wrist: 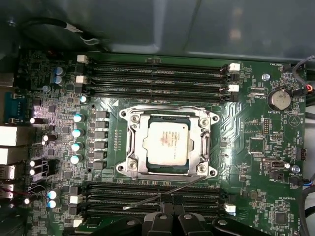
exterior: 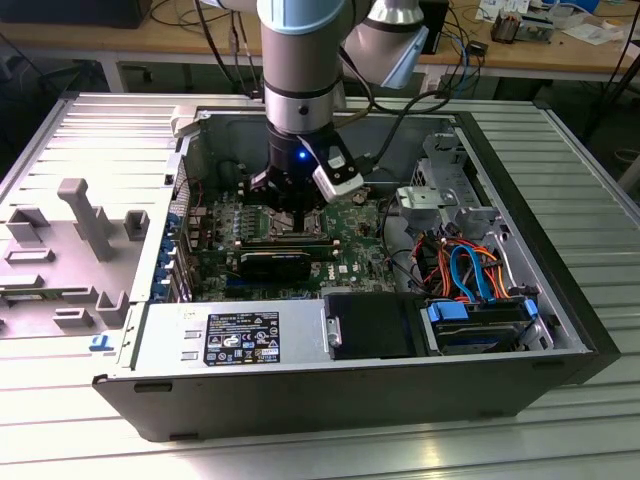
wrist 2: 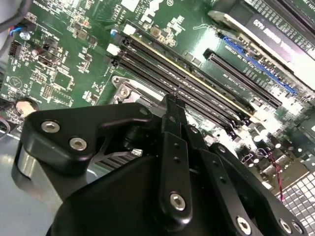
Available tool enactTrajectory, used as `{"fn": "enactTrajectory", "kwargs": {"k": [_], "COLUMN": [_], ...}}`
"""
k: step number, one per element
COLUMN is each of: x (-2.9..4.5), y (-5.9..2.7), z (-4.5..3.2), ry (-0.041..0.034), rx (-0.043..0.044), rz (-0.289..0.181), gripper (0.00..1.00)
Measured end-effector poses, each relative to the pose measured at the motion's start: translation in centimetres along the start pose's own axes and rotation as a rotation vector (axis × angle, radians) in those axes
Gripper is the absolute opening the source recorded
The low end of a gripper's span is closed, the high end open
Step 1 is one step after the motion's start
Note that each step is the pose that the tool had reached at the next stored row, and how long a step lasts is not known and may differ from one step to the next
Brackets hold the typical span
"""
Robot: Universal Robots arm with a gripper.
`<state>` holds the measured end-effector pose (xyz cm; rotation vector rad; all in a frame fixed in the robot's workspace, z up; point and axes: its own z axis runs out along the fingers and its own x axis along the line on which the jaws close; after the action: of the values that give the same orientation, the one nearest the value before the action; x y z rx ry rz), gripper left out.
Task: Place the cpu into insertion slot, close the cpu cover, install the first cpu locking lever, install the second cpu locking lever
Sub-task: 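Install the second cpu locking lever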
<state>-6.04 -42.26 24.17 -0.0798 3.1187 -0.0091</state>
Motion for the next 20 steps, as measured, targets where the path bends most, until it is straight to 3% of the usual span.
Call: {"fn": "enactTrajectory", "kwargs": {"k": [14,15,16,17,20], "x": [0.01,-0.01,-0.01,-0.01,0.2], "y": [-0.01,-0.04,-0.12,-0.15,-0.14], "z": [0.0,-0.01,0.0,0.0,0.0], "ry": [0.0002,0.0069,0.0198,0.0231,0.0237], "rx": [0.0,-0.0003,-0.0011,-0.0013,-0.0014], "rz": [-0.001,-0.003,-0.005,-0.007,-0.011], "gripper": [0.11,0.11,0.11,0.11,0.11]}}
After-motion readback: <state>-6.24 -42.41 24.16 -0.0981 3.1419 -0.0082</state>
